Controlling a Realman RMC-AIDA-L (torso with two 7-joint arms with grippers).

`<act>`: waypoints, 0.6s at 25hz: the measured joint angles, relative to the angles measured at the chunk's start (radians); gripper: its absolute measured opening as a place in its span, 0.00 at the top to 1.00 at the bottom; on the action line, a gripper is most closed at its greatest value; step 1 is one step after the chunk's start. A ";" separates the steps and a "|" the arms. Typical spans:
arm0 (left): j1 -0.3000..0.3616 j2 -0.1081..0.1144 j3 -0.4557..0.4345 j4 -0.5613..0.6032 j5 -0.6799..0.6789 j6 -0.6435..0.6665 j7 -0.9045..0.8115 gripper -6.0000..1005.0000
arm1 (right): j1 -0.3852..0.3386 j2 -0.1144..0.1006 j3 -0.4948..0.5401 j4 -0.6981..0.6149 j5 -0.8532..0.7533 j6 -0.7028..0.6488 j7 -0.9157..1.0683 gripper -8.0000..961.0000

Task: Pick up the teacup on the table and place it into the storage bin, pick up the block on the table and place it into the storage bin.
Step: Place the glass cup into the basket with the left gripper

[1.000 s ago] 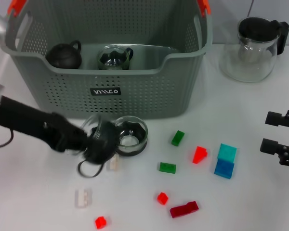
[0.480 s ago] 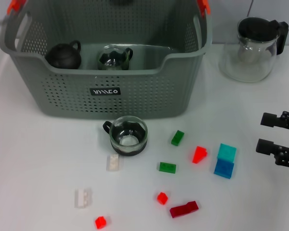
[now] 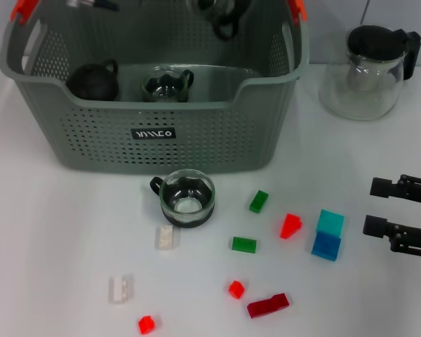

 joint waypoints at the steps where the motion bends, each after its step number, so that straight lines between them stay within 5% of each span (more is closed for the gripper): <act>1: -0.017 -0.012 0.020 0.001 0.061 -0.025 -0.018 0.95 | 0.002 0.000 -0.002 0.000 0.000 0.000 0.000 0.22; 9: -0.106 -0.133 0.057 -0.042 0.602 -0.196 -0.097 0.95 | 0.003 0.001 -0.003 0.000 -0.001 -0.006 0.000 0.22; 15: -0.153 -0.165 0.090 -0.160 0.727 -0.274 -0.111 0.93 | 0.001 0.001 0.001 0.005 -0.001 -0.007 0.000 0.22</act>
